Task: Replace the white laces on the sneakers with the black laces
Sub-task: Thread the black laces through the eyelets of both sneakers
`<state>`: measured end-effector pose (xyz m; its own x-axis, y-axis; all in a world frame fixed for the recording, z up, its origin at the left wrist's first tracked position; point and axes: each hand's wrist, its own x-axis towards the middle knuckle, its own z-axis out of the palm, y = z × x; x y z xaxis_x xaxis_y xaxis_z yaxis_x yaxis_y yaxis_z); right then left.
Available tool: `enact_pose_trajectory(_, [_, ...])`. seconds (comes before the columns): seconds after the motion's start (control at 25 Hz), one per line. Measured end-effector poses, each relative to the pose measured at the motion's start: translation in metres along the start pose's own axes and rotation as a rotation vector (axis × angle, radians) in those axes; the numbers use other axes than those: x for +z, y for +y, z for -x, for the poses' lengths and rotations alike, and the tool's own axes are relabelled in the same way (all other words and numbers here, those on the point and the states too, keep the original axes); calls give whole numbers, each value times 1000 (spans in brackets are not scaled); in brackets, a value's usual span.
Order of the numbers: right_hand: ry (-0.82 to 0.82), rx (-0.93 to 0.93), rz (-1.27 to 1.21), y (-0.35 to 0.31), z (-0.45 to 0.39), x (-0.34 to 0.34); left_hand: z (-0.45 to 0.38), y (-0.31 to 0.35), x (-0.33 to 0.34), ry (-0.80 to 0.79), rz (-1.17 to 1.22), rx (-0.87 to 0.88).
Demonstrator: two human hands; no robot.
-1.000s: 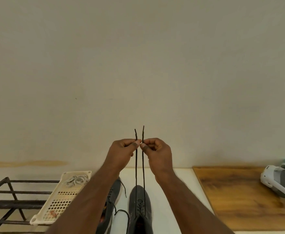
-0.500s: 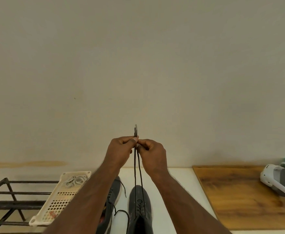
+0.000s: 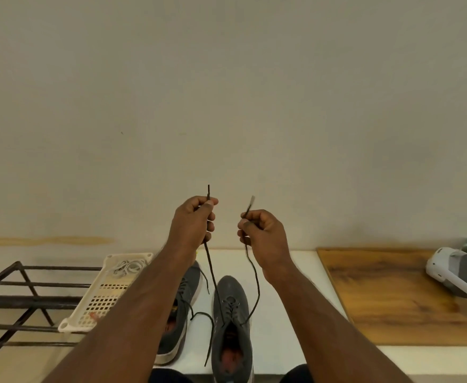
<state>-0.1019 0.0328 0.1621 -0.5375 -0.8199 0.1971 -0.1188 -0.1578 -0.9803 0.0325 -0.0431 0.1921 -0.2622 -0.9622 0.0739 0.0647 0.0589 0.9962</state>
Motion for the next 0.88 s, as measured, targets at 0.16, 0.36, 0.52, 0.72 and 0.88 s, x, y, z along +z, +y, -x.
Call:
enact_pose_trajectory(0.16, [0, 63, 119, 32, 1, -20, -10, -8, -10, 54, -75, 49])
enact_pose_trajectory(0.36, [-78, 262, 458, 103, 23, -34, 10, -84, -21, -47, -481, -57])
enact_pose_trajectory(0.52, [-127, 353, 509, 144, 47, -33, 46, -167, -19, -224, -724, -166])
enact_pose_trajectory(0.72, [-138, 363, 449, 167, 53, -31, 55, -202, -16, -357, -738, -150])
enact_pose_trajectory(0.88, [-139, 428, 411, 185, 56, -25, 45, -205, -14, -465, -785, -78])
